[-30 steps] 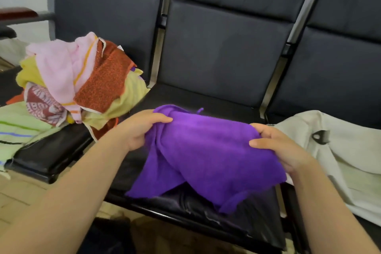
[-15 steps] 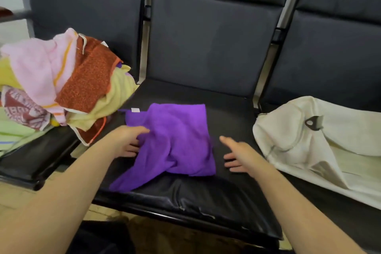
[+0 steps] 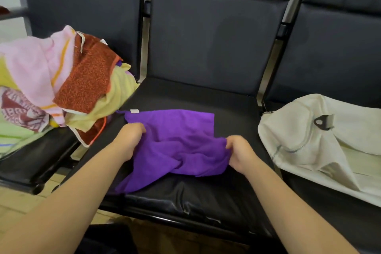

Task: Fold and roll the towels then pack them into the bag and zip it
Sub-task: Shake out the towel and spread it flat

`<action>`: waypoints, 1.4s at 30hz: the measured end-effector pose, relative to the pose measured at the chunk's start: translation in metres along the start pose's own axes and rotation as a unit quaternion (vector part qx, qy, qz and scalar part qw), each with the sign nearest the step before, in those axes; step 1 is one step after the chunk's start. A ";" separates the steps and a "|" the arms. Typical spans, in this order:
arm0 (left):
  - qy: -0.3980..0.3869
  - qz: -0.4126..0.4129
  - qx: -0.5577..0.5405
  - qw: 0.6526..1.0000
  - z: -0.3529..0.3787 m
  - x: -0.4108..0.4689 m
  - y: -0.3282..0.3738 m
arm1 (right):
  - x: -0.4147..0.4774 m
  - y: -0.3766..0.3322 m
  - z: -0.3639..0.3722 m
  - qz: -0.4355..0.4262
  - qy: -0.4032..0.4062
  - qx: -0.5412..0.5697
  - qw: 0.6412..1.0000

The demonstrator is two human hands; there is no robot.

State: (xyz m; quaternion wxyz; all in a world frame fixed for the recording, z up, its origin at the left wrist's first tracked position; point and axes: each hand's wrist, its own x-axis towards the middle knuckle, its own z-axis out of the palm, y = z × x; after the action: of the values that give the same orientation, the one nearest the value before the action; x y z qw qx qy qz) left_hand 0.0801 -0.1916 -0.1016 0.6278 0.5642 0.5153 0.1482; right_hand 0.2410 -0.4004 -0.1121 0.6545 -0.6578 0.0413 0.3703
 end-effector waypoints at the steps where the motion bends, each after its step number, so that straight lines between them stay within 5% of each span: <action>1: -0.018 -0.009 -0.005 1.000 0.000 -0.001 0.002 | -0.004 -0.006 -0.001 0.044 -0.032 0.035 0.998; 4: -0.048 0.014 0.109 0.993 -0.003 -0.005 0.003 | -0.011 -0.005 -0.002 0.066 -0.054 -0.116 0.990; 6: -0.041 0.051 0.159 0.985 -0.007 -0.002 0.007 | -0.006 0.001 0.000 -0.027 0.002 -0.189 0.982; 13: 0.016 0.213 -0.189 0.958 -0.040 -0.014 0.048 | -0.014 -0.061 -0.025 -0.239 0.058 -0.074 0.966; 18: 0.044 0.270 -0.178 0.945 -0.048 -0.036 0.063 | -0.052 -0.102 -0.036 -0.396 0.100 -0.026 0.912; 22: 0.124 0.315 -0.137 0.931 -0.041 -0.048 0.064 | -0.074 -0.104 -0.039 -0.393 -0.076 -0.094 0.911; 25: 0.047 0.312 -0.087 0.945 -0.047 -0.050 0.062 | -0.070 -0.103 -0.047 -0.401 -0.040 -0.306 0.863; 28: -0.011 0.282 -0.007 0.959 -0.055 -0.049 0.058 | -0.064 -0.100 -0.052 -0.395 0.032 -0.400 0.826; 30: 0.016 0.302 0.109 0.947 -0.055 -0.049 0.055 | -0.061 -0.098 -0.055 -0.415 0.063 -0.424 0.803; 36: 0.156 0.396 0.292 0.857 -0.050 -0.049 0.056 | -0.063 -0.102 -0.063 -0.347 0.010 -0.344 0.872; 42: 0.113 0.392 0.320 0.855 -0.050 -0.050 0.056 | -0.062 -0.102 -0.065 -0.346 0.014 -0.528 0.775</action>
State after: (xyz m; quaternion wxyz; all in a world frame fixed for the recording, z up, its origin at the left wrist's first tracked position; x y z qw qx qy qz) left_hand 0.0404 -0.1843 -0.0208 0.2399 0.8686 0.3380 0.2714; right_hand 0.2793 -0.4704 -0.0027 0.2876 -0.8751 -0.3823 0.0733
